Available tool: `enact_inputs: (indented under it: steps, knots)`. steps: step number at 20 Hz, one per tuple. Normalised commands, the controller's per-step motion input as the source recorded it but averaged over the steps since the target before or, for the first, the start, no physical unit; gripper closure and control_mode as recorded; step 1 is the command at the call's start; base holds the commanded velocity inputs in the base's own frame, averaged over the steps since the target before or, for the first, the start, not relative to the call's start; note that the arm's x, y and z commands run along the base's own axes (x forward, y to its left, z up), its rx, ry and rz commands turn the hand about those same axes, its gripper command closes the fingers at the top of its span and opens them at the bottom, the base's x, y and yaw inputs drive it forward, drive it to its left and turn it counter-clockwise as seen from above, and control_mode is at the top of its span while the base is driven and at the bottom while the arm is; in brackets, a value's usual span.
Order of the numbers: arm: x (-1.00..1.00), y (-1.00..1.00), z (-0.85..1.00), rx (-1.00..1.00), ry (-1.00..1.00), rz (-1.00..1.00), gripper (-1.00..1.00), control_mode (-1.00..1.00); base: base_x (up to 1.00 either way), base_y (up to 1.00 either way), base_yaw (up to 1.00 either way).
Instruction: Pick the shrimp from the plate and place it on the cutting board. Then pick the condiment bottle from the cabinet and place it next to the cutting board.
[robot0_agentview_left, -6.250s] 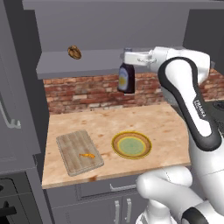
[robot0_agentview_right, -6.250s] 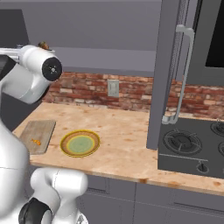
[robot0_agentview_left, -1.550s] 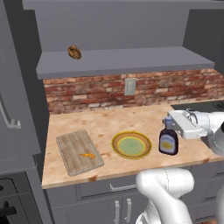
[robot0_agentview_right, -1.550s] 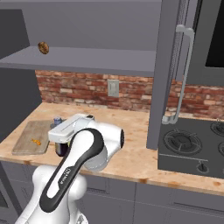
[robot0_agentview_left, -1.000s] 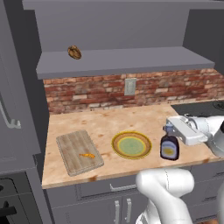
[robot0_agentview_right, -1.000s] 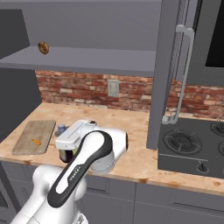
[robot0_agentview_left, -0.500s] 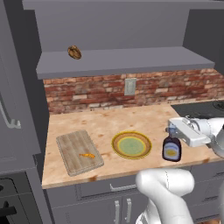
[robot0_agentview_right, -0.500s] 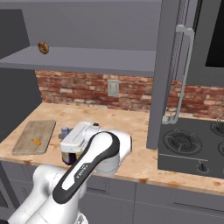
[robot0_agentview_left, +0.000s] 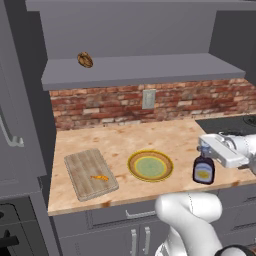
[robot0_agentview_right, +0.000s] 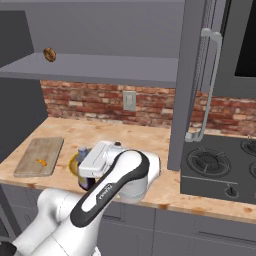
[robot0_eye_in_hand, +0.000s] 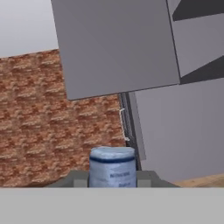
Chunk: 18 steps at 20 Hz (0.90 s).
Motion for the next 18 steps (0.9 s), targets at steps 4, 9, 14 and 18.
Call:
enact_inputs:
  steps: [4, 9, 14, 18]
  knots:
    - [0.0, -0.2, -0.13, 0.0, -0.02, 0.02, 1.0, -1.0, 0.0, 0.0, 0.0]
    - [0.0, -0.12, -0.24, 0.0, -0.02, 0.03, 1.0, -1.0, 0.0, 0.0, 0.0]
    - [0.0, -0.04, -0.22, 0.0, -0.02, 0.02, 1.0, -1.0, 0.0, 0.0, 0.0]
    - [0.01, 0.0, -0.24, 0.0, -0.05, 0.0, 1.0, -1.0, 0.0, 0.0, 0.0]
